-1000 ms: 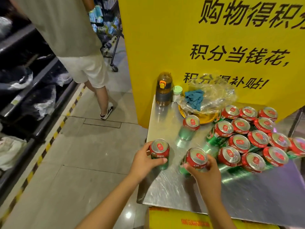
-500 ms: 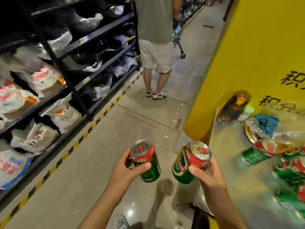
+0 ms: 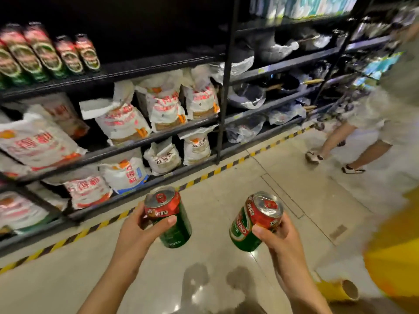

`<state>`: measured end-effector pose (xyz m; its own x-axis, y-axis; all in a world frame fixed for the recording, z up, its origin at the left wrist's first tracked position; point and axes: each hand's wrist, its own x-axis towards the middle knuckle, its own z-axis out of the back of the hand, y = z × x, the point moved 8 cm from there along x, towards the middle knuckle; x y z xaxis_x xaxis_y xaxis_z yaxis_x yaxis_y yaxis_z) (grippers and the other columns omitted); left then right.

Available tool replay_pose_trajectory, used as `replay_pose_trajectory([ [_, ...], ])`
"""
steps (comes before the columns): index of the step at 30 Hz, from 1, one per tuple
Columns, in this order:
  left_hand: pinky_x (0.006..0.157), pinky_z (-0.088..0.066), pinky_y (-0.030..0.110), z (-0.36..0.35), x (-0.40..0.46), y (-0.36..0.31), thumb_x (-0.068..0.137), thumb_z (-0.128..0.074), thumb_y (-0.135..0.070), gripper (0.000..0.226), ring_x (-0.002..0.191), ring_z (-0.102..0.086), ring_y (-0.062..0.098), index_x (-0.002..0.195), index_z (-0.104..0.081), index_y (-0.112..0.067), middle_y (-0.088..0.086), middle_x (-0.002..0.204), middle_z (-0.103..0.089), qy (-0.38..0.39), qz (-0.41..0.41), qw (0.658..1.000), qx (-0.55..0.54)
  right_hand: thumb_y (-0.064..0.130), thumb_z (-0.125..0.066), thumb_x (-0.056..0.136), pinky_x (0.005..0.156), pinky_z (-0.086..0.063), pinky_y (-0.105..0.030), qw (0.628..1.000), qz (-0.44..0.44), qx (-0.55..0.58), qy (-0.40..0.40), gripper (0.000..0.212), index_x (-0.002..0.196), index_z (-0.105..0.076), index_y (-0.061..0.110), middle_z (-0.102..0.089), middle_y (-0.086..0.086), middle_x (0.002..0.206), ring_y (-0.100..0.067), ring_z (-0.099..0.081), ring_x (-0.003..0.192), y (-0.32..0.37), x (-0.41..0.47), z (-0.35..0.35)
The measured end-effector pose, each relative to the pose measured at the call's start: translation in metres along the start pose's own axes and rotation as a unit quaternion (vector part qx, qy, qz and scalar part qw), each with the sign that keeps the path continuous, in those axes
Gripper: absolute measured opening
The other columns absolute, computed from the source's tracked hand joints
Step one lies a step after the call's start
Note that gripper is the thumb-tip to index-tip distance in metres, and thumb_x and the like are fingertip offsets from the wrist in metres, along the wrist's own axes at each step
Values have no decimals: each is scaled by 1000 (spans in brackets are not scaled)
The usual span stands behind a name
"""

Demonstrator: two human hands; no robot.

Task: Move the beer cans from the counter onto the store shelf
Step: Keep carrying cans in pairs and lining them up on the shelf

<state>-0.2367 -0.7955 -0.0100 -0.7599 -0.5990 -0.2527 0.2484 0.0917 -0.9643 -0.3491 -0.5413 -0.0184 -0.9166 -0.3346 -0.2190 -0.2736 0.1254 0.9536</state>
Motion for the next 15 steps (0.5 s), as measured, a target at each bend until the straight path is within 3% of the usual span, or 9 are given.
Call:
replay_pose_trajectory([
  [4,81,-45,28,23,27,-9,37,-83,-51,81,104,-58,11,112,-60,-30,-7,109,-66,-40,-5,999,-12,40,-88,28,83,-47,-29,999,-20,-18,44,92,115,-59,33,-69,6,111,-13,-63,104,0,44,-32],
  [6,79,-44,27,24,48,-15,48,-89,-39,62,101,-57,6,103,-60,-34,-11,105,-65,-50,-7,999,-18,40,-88,27,80,-48,-27,998,-22,-22,58,93,116,-60,32,-69,6,109,-14,-63,103,2,72,-43],
  [8,83,-42,30,20,73,-22,60,-81,-26,45,98,-54,3,97,-57,-37,-17,103,-61,-60,-2,998,-22,43,-88,25,78,-47,-27,997,-22,-28,65,94,115,-60,34,-69,8,108,-14,-63,103,6,104,-53],
  [11,84,-41,30,13,118,-34,62,-81,-27,47,98,-51,1,97,-54,-42,-21,104,-58,-63,1,998,-12,36,-83,32,76,-47,-26,996,-19,-24,81,84,112,-59,38,-69,10,106,-15,-60,105,15,159,-69],
  [15,73,-42,18,3,181,-67,63,-85,-24,48,95,-53,-5,97,-56,-41,-21,100,-61,-67,-14,998,-17,34,-88,27,76,-48,-26,992,-8,-25,121,91,113,-61,35,-69,5,108,-18,-62,105,37,234,-95],
])
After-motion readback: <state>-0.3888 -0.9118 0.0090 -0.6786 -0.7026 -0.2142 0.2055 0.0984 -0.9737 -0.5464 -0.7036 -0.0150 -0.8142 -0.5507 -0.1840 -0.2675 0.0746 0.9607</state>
